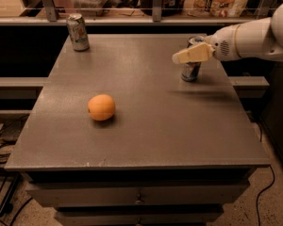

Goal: Move redbull can near 7up can

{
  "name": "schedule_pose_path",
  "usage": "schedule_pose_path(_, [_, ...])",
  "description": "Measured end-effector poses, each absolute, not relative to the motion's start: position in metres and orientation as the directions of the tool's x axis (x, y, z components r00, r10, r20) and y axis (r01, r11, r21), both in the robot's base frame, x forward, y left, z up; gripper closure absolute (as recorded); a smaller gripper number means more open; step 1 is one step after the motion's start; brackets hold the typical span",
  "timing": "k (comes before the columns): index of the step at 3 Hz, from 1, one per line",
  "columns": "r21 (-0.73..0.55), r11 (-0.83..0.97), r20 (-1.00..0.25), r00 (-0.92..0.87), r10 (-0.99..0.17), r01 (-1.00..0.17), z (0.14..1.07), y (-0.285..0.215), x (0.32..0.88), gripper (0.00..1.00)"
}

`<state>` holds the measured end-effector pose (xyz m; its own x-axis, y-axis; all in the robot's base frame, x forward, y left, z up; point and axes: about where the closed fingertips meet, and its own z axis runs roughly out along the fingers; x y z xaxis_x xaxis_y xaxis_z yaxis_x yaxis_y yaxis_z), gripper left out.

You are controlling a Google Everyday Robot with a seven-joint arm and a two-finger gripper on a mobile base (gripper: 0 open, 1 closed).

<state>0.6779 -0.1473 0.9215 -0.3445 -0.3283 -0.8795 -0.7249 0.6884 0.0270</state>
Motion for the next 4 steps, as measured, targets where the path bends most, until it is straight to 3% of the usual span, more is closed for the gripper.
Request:
schedule_pose_path(2, [0.047,0.686,-0.889,-0.344,-0.303,-0.726,0.916,-0.129,0.701,0.65])
schedule_pose_path(3, [0.008,0.633,-0.914,-0.263,-0.310,-0.774,0.947,-0.096,0.718,0.89])
schedule_pose_path(4, [-0.033,0.568,-0.931,-0.181,-0.316,-0.823,0.980,-0.057,0.737,1.00])
